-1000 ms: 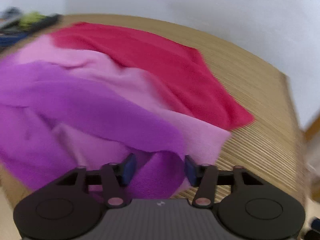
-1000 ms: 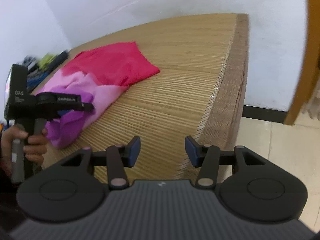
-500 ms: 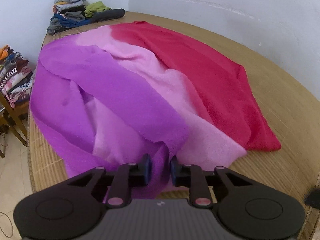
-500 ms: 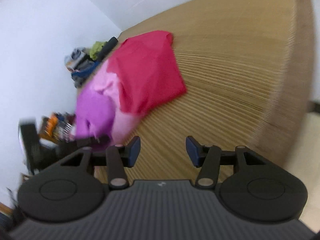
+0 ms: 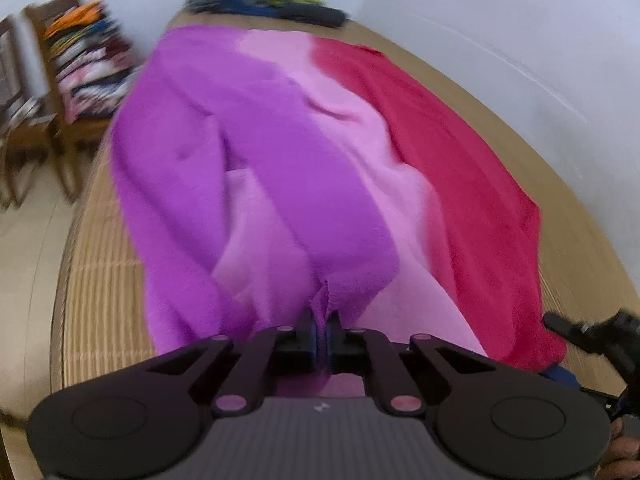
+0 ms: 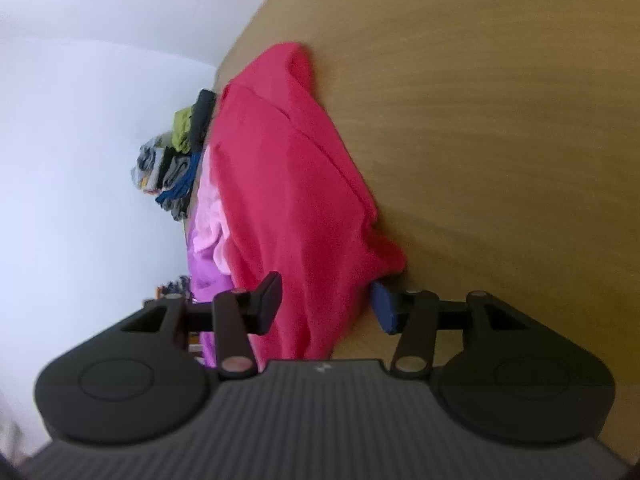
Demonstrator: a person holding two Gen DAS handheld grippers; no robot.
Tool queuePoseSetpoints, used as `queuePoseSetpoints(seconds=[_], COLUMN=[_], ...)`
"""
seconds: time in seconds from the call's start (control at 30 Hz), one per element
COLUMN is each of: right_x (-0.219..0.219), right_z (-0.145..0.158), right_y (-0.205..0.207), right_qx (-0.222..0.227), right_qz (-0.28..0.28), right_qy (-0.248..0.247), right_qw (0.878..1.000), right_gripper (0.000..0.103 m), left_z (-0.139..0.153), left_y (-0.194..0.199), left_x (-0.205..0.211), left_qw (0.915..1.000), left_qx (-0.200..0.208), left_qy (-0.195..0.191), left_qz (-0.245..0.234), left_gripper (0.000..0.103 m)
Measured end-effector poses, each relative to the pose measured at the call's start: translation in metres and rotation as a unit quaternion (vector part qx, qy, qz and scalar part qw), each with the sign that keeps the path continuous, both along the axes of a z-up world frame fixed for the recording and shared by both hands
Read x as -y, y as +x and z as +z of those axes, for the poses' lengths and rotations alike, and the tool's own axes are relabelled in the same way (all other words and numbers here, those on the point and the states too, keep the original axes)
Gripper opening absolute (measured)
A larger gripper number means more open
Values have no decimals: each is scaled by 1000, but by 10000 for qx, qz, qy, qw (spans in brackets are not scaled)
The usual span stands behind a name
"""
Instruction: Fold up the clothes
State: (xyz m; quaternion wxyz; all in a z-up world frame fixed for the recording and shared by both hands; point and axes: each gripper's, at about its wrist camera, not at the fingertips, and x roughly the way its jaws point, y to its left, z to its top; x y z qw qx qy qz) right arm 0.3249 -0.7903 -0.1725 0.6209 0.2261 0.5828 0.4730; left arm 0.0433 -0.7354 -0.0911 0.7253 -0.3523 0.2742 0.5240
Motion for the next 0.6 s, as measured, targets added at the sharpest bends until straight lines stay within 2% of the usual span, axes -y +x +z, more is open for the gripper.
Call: queuePoseSetpoints(seconds=[0.03, 0.07, 0.17, 0.37, 0.5, 0.6], right_x=[-5, -11, -13, -6, 11, 25], right_z=[2, 4, 18, 88, 147, 191], right_y=[3, 6, 24, 83, 135, 160], right_qx=[133, 265, 491, 1474, 2230, 2884], right_qz=[115, 229, 450, 517, 173, 68], right_qy=[-81, -162, -155, 499, 1009, 1254], right_qw=[9998, 9993, 9977, 9865, 9694, 9492], right_gripper=[10, 7, 5, 5, 4, 4], left_z=[3, 7, 27, 83, 127, 152], left_y=[-3, -6, -19, -49, -68, -76], left_x=[3, 7, 22, 56, 85, 106], left_qw=[9998, 9994, 9962, 9817, 9718, 9678], left_qx=[3, 55, 149, 281, 250, 44], left_qy=[1, -9, 80, 602, 988, 1115], left_qz=[185, 348, 855, 1785, 2127, 2256], left_gripper=[4, 4, 3, 3, 3, 3])
